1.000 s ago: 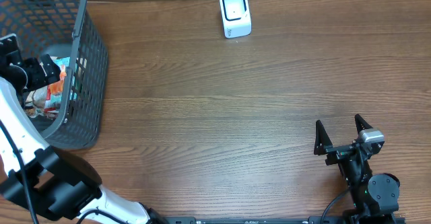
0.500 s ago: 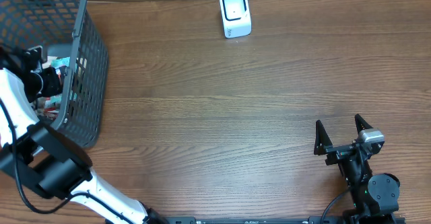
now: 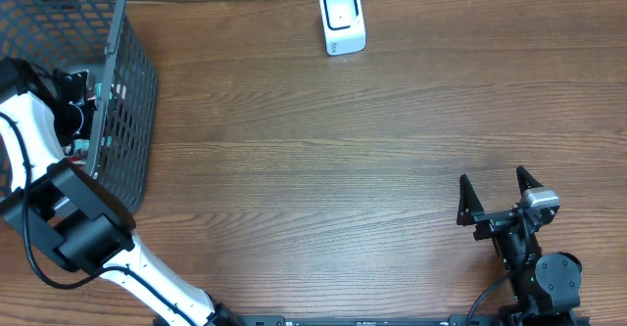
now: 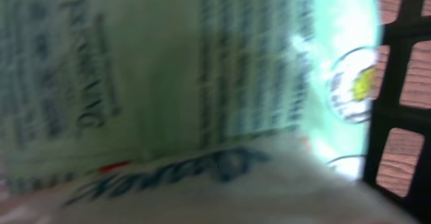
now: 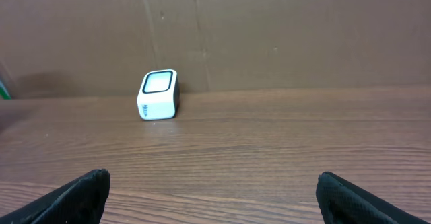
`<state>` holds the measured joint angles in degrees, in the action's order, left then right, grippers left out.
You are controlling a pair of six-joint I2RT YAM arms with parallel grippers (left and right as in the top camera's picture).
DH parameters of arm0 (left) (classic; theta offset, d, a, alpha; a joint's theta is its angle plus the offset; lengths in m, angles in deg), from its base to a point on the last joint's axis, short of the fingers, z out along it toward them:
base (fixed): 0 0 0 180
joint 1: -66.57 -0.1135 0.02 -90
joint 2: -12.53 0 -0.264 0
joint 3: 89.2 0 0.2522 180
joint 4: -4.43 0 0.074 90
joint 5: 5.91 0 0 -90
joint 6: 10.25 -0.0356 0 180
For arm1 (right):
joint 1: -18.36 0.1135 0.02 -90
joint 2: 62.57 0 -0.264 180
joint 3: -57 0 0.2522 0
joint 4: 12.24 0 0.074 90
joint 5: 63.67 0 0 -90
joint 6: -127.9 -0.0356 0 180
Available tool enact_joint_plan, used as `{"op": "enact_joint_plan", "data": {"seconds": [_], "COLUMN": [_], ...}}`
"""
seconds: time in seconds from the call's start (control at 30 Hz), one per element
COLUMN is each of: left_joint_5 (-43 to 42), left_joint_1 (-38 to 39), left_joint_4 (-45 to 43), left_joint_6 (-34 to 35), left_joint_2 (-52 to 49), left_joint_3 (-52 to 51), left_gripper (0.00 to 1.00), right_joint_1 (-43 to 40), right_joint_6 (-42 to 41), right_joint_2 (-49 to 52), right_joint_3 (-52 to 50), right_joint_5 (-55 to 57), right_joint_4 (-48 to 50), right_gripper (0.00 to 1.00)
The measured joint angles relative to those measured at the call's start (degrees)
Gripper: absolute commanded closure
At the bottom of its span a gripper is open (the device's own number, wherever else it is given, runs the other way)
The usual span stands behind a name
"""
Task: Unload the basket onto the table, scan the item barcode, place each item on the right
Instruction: 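Grasp a bundle of packs in the basket with the left gripper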
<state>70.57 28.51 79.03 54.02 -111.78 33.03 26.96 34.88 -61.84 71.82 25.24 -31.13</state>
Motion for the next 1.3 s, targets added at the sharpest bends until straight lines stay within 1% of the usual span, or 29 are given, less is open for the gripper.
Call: {"op": "enact_joint_plan", "data": {"seconds": [0.1, 0.17, 0.4, 0.43, 0.5, 0.57, 0.7, 0.73, 0.87, 0.93, 1.07, 1.3], "left_joint_5": [0.46, 0.63, 1.22, 1.33, 1.33, 1.46, 1.79, 1.77, 1.92, 1.92, 1.97, 1.99], "left_joint_1": [0.22, 0.22, 0.22, 0.22, 0.22, 0.22, 0.22, 0.22, 0.22, 0.22, 0.22, 0.22], "left_joint_4": [-0.2, -0.26, -1.99, -2.16, -2.23, -2.19, -2.21, -2.21, -2.38, -2.45, -2.25, -1.03], "left_joint_6": [-0.13, -0.2, -0.2, -0.2, -0.17, -0.2, -0.42, -0.37, -0.5, -0.42, -0.22, 1.81], "left_joint_2": [0.0, 0.0, 0.0, 0.0, 0.0, 0.0, 0.0, 0.0, 0.0, 0.02, 0.02, 0.17], "left_joint_3": [0.0, 0.0, -1.57, -1.68, -1.73, -1.73, -1.73, -1.73, -1.73, -1.7, -1.44, 0.2], "left_gripper": [0.09, 0.11, 0.11, 0.13, 0.18, 0.25, 0.37, 0.38, 0.55, 0.58, 0.61, 0.62], "right_joint_1": [0.0, 0.0, 0.0, 0.0, 0.0, 0.0, 0.0, 0.0, 0.0, 0.0, 0.0, 0.0], "right_joint_6": [0.04, 0.04, 0.04, 0.02, 0.04, 0.02, 0.02, 0.02, 0.04, 0.02, 0.04, 0.02], "right_joint_2": [0.0, 0.0, 0.0, 0.0, 0.0, 0.0, 0.0, 0.0, 0.0, 0.0, 0.0, 0.0], "right_joint_3": [0.0, 0.0, -0.02, 0.0, 0.0, 0.0, 0.0, 0.0, 0.0, -0.02, 0.0, 0.0], "right_joint_5": [0.04, 0.04, 0.04, 0.02, 0.04, 0.02, 0.02, 0.04, 0.02, 0.04, 0.04, 0.04], "right_joint_4": [-0.04, 0.0, 0.0, -0.04, -0.04, -0.04, -0.02, -0.02, -0.04, -0.02, -0.04, -0.02], "right_gripper": [0.0, 0.0, 0.0, 0.0, 0.0, 0.0, 0.0, 0.0, 0.0, 0.0, 0.0, 0.0]}}
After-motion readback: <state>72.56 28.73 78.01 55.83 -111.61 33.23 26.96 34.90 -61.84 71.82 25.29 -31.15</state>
